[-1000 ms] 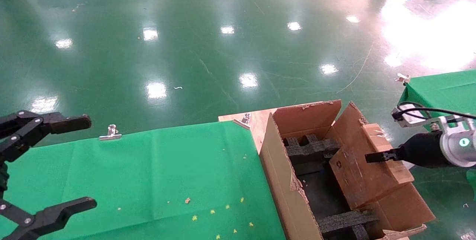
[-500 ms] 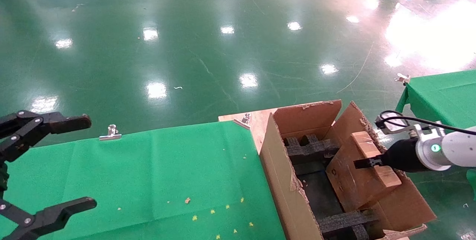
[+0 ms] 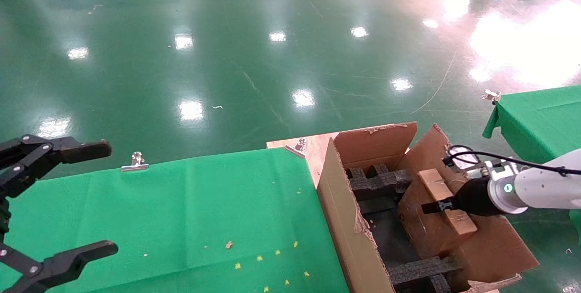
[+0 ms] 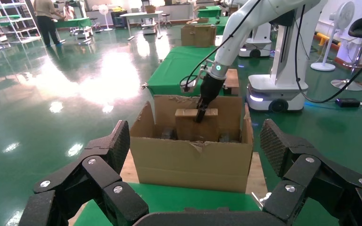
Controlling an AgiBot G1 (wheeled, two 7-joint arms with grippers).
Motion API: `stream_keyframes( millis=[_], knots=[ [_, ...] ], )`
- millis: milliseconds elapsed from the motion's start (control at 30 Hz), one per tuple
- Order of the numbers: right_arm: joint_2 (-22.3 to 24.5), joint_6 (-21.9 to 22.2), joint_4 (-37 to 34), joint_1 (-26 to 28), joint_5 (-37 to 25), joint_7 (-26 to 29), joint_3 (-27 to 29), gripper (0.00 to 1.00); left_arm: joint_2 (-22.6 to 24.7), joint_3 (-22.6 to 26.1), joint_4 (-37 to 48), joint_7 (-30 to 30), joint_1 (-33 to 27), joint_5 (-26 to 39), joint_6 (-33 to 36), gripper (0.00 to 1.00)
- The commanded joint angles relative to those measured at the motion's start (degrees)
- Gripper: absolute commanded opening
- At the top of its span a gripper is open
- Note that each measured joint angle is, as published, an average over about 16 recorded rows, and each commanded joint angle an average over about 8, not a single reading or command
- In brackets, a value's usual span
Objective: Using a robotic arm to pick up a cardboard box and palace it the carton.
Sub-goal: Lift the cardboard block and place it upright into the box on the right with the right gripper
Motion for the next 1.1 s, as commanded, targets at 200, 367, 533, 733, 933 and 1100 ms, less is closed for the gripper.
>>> stream_keyframes(
  millis=[200, 367, 533, 733, 933, 1100],
  knots=[
    [-2.03, -0.38, -3.58, -3.51, 2.58, -3.3, 1.34, 0.0, 0.0, 0.01, 0.0, 0.0, 0.0, 0.0, 0.0, 1.0],
    [-3.41, -1.41, -6.41, -5.62, 4.43, -5.85, 2.42, 0.0, 0.0, 0.01, 0.0, 0.01, 0.0, -0.01, 0.0, 1.0],
    [-4.42, -2.4, -8.62, -7.05, 5.86, -7.97, 3.35, 0.28, -0.01, 0.01, 0.0, 0.01, 0.0, -0.01, -0.01, 1.0],
    [-4.97, -2.71, -9.72, -7.94, 6.75, -8.92, 3.92, 0.99, -0.01, 0.01, 0.02, 0.02, 0.01, -0.02, -0.02, 1.0],
    [-4.83, -2.72, -9.43, -7.73, 6.56, -8.68, 3.78, 1.0, -0.01, 0.02, 0.02, 0.01, 0.01, -0.02, -0.02, 1.0],
    [-4.69, -2.69, -9.2, -7.52, 6.36, -8.51, 3.66, 1.0, -0.01, 0.02, 0.02, 0.01, 0.01, -0.02, -0.02, 1.0]
  ],
)
